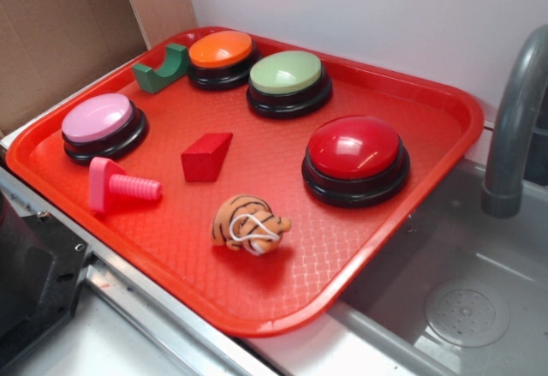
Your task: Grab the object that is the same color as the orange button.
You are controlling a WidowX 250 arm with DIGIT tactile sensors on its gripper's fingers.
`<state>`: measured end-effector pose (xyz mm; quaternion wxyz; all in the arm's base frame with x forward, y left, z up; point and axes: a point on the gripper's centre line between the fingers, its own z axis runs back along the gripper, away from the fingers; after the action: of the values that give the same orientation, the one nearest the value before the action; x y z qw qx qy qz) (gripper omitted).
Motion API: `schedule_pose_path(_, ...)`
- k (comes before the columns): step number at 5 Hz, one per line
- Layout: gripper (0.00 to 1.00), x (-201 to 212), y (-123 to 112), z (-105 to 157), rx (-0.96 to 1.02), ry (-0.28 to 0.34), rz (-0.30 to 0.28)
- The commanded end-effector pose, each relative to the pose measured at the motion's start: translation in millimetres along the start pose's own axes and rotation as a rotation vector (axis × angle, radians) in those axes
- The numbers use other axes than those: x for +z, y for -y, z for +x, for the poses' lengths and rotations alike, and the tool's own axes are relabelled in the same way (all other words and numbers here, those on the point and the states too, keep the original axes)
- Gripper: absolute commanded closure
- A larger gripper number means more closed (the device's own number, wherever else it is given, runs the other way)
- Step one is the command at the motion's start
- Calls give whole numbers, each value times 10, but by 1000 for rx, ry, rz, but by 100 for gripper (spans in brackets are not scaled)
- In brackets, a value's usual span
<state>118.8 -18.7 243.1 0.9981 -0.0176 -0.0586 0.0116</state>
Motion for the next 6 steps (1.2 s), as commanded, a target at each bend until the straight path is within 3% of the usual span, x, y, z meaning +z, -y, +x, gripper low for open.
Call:
schedule_pose_path(1, 0, 0, 0, 0, 0, 0, 0)
schedule_pose_path(2, 0, -95, 315, 297, -250, 17, -23)
schedule_pose_path(3, 0, -285, 680, 488, -503, -7, -13)
schedule_pose_path(4, 0, -566, 1024, 411, -759, -85, 20)
schedule_pose_path(5, 0, -897, 1196, 357, -1009, -153, -7)
schedule_pose_path(6, 0, -1151, 1147, 223, -1258, -244, -26)
